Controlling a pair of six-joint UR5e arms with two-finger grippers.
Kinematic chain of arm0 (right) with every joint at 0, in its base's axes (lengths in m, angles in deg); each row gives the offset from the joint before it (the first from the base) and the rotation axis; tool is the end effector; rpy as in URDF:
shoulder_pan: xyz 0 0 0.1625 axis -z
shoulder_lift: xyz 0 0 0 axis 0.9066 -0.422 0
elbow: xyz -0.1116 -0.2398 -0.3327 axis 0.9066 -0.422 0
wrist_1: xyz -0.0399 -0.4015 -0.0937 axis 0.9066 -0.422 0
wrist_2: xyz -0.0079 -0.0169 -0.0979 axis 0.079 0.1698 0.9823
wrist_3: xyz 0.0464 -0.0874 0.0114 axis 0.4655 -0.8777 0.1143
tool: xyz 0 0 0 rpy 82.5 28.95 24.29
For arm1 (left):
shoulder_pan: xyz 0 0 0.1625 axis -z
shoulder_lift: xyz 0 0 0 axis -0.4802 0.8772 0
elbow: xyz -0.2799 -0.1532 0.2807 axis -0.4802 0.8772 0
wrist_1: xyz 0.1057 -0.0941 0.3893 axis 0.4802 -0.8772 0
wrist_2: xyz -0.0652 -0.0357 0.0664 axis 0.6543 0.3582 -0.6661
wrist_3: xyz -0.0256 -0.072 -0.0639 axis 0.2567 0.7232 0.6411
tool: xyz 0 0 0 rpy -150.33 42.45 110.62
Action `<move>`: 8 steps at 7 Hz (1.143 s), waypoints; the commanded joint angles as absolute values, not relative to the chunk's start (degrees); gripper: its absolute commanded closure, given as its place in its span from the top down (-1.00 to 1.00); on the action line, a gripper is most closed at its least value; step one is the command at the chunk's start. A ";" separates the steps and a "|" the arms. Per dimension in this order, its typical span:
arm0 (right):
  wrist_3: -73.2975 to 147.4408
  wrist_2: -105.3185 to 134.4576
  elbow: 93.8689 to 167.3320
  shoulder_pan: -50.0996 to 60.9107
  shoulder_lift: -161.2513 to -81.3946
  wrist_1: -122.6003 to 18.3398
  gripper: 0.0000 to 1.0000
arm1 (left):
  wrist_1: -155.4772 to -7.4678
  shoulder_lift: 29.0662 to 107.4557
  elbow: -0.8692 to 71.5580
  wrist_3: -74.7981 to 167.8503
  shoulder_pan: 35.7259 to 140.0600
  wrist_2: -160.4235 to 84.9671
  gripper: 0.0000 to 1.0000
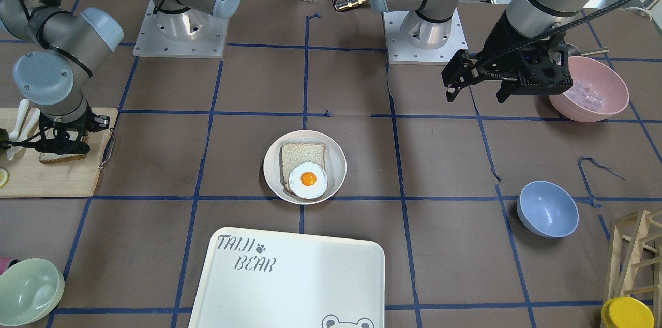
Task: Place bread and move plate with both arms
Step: 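Lower the right gripper and grasp the bread slice by its edge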
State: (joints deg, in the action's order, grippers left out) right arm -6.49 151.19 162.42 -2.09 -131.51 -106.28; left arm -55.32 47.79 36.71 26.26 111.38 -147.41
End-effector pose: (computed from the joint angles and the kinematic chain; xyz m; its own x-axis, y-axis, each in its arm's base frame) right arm -0.0872 -0.4470 0.2073 -0.9376 -0.1231 0.3252 -0.0436 0.9695 0.2412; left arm -0.0740 -0.4959 0.4751 -0.9989 -0.0319 0.0348 -0.0311 0.9992 0.0244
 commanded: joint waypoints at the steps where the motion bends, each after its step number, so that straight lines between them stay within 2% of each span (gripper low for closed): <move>1: -5.89 151.85 162.41 -2.46 -133.51 -104.41 -1.00 | -55.28 47.87 36.75 26.26 111.31 -147.33 1.00; 3: -4.23 151.32 160.14 -3.51 -135.18 -101.54 -1.00 | -55.37 47.79 36.66 26.26 111.31 -147.42 1.00; 8: 15.51 151.50 140.82 -15.79 -137.12 -69.22 -1.00 | -55.28 47.79 36.66 26.26 111.31 -147.42 1.00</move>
State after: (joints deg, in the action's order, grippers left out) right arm 10.12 151.64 145.14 -12.37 -137.05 -76.74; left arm -55.28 47.79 36.71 26.26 111.31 -147.40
